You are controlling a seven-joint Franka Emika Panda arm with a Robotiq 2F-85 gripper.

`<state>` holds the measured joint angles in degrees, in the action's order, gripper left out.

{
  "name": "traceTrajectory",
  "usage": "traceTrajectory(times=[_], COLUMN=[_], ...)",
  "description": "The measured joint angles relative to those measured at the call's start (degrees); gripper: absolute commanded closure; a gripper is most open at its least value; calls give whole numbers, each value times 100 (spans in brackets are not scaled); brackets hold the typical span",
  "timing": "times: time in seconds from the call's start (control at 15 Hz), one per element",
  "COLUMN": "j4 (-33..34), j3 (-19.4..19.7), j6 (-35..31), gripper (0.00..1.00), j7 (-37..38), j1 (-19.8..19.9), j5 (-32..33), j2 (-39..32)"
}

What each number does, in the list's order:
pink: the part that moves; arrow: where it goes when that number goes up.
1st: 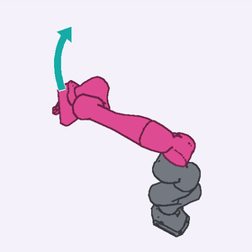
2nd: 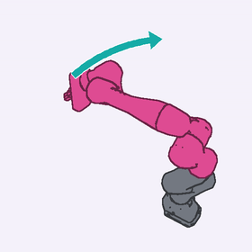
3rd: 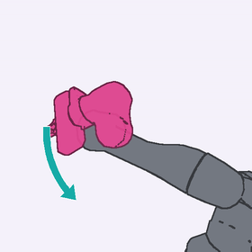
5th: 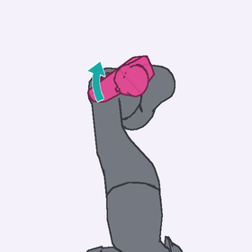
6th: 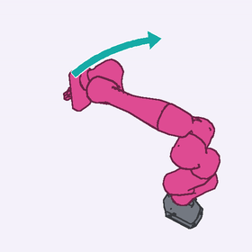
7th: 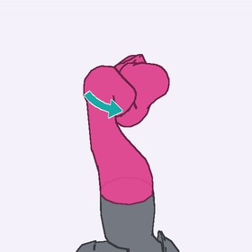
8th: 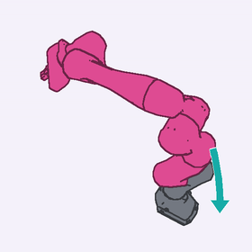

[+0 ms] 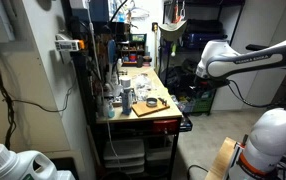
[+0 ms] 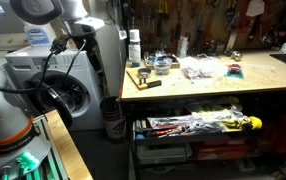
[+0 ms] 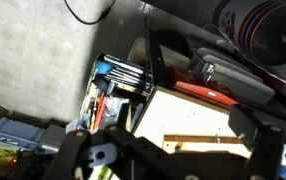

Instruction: Pick up the two batteries and put them in the silver bowl

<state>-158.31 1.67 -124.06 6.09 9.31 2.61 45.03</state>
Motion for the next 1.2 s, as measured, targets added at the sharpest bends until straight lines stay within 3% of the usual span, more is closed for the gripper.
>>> traceTrajectory(times=[0.87, 1.2], j4=[-185, 251], j3=[-5, 249], j6=[11, 146], gripper=[0, 0], j7=[0, 175], j1=[0, 26], j5=[0, -320], j2=[-88, -451])
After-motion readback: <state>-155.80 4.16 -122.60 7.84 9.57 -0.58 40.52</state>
